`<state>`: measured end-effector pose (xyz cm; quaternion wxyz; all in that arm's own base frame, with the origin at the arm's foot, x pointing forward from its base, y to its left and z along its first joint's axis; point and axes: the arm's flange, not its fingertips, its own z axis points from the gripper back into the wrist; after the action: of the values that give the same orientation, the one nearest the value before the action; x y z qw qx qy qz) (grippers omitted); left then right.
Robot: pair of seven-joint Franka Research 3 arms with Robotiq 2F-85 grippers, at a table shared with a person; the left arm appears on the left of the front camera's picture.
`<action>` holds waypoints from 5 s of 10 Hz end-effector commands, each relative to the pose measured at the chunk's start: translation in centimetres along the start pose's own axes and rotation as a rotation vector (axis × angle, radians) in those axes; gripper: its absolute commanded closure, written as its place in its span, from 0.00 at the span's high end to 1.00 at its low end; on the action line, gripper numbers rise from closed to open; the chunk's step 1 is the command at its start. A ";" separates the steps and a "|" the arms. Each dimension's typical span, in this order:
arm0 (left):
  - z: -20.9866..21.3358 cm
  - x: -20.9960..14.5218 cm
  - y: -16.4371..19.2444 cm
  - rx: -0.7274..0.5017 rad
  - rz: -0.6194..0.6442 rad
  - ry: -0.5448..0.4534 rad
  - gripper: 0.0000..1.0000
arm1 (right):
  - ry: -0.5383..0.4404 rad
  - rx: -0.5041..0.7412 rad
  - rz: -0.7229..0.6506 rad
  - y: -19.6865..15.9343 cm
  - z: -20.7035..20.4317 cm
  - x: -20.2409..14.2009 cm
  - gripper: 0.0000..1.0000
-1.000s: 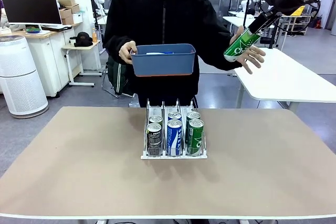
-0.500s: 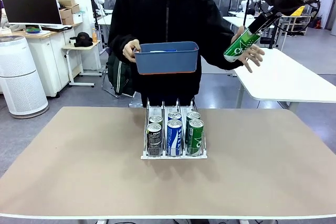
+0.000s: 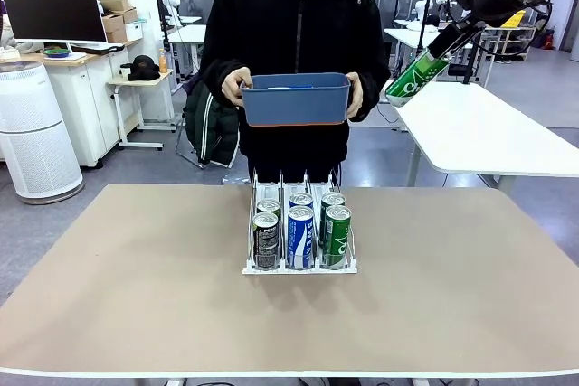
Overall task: Fill the beverage cans into the dispenser.
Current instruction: Place the picked Sprite in the line of the Automatic Can Dispenser with the same cans.
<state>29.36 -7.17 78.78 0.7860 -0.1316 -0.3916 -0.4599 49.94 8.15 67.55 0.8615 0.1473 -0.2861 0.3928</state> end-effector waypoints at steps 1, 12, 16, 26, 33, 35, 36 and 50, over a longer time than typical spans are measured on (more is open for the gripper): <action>0.0 0.0 0.1 0.004 0.003 0.002 1.00 | 0.020 0.005 0.006 1.0 0.6 -0.7 0.58; 0.0 0.0 0.1 0.004 0.003 0.002 1.00 | 0.267 -0.036 0.042 12.4 -5.3 -10.2 0.58; 0.0 0.0 0.1 0.004 0.003 0.002 1.00 | 0.276 -0.005 0.050 12.5 -6.1 -10.8 0.58; 0.0 0.0 0.1 0.004 0.003 0.002 1.00 | 0.220 -0.073 -0.079 17.9 -8.9 -13.8 0.58; 0.0 0.0 0.1 0.004 0.003 0.002 1.00 | 0.170 -0.010 -0.016 21.2 -13.5 -15.7 0.58; 0.0 0.0 0.1 0.004 0.003 0.002 1.00 | 0.215 0.028 0.008 22.2 -15.2 -15.9 0.58; 0.0 0.0 0.1 0.004 0.003 0.002 1.00 | 0.223 0.036 0.015 22.2 -15.7 -15.7 0.58; 0.0 0.0 0.1 0.004 0.003 0.002 1.00 | 0.150 -0.003 0.040 19.6 -21.3 -12.4 0.58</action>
<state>29.35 -7.17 78.79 0.7858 -0.1319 -0.3917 -0.4601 35.07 23.28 43.79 0.8802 0.1065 -0.2038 0.4152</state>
